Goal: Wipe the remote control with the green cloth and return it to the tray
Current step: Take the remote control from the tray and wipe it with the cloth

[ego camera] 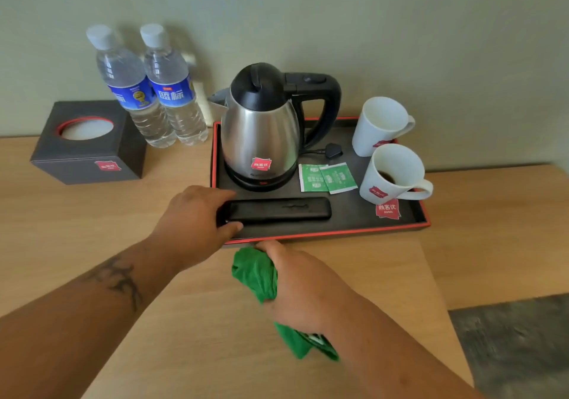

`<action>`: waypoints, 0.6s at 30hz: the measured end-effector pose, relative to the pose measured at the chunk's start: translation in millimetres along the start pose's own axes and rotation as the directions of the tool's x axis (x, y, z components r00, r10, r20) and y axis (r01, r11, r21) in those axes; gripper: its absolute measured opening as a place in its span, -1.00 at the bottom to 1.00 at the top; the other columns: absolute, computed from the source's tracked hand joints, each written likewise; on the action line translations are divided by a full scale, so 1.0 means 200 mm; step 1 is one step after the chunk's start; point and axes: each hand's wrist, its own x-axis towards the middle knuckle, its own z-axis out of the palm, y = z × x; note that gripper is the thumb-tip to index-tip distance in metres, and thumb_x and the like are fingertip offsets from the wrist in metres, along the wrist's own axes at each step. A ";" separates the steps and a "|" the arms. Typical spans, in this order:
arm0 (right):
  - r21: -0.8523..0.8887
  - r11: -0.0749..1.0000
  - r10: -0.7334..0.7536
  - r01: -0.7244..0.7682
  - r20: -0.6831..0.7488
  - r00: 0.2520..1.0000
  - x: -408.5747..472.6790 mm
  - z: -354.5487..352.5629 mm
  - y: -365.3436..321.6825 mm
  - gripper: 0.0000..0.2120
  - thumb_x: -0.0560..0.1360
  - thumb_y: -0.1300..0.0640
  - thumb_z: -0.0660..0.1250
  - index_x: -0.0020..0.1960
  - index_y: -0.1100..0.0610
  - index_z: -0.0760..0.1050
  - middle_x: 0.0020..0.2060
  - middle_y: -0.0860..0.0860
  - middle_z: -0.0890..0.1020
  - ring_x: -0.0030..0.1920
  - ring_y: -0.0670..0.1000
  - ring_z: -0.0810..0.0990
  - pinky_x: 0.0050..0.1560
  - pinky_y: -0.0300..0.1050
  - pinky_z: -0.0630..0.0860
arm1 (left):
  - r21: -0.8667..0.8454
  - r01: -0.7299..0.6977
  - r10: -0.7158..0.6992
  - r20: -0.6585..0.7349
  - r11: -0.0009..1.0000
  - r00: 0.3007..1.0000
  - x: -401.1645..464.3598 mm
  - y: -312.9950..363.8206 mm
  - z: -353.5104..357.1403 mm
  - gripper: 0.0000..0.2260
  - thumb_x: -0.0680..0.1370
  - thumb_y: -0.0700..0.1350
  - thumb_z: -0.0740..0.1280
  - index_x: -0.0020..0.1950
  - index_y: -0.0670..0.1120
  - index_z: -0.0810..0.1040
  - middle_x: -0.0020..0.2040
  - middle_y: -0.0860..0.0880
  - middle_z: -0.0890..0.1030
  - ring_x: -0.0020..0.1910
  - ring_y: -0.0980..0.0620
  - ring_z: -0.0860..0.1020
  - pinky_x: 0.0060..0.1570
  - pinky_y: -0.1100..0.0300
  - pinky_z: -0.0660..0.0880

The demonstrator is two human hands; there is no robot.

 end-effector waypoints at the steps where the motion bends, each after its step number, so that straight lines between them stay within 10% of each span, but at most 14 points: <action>1: -0.158 0.987 -0.032 0.025 -0.043 0.999 -0.02 0.01 0.01 -0.28 0.40 0.14 0.46 0.44 -0.10 0.19 0.06 -0.03 0.61 0.02 0.07 0.59 -0.04 0.02 0.56 | 0.118 -0.056 0.048 0.070 0.991 0.996 0.04 -0.01 0.03 -0.47 0.43 0.16 0.42 0.37 0.02 0.51 0.26 -0.04 0.63 0.31 -0.12 0.48 0.30 -0.01 0.37; 5: -0.464 0.880 -0.171 0.106 -0.100 0.980 -0.06 0.08 0.05 -0.08 0.37 0.04 0.51 0.55 0.01 0.03 0.15 0.03 0.55 0.09 0.11 0.54 0.08 0.06 0.48 | 0.321 -0.140 0.075 0.206 0.937 0.976 0.14 0.03 0.06 -0.43 0.47 0.19 0.36 0.46 0.09 0.39 0.35 -0.02 0.56 0.40 -0.04 0.41 0.41 0.04 0.15; 12: -0.140 0.989 -0.066 0.046 -0.140 0.988 -0.10 0.01 0.01 -0.06 0.37 -0.25 0.46 0.57 -0.11 0.01 0.28 -0.10 0.52 0.24 0.02 0.49 0.32 0.04 0.39 | 0.339 -0.184 0.099 0.255 0.923 0.962 0.21 0.07 0.03 -0.39 0.40 0.15 0.39 0.44 0.06 0.41 0.19 -0.01 0.60 0.24 -0.08 0.51 0.30 0.01 0.28; 18: -0.360 0.919 0.131 -0.162 -0.107 0.986 0.00 0.06 0.07 -0.31 0.25 -0.49 0.37 0.14 -0.01 0.48 0.00 -0.06 0.56 0.08 0.05 0.52 0.16 0.04 0.46 | 0.179 -0.202 0.165 0.205 0.963 0.965 0.18 0.02 0.02 -0.48 0.30 0.14 0.33 0.26 0.13 0.52 0.02 0.05 0.52 0.06 -0.03 0.53 0.07 0.05 0.45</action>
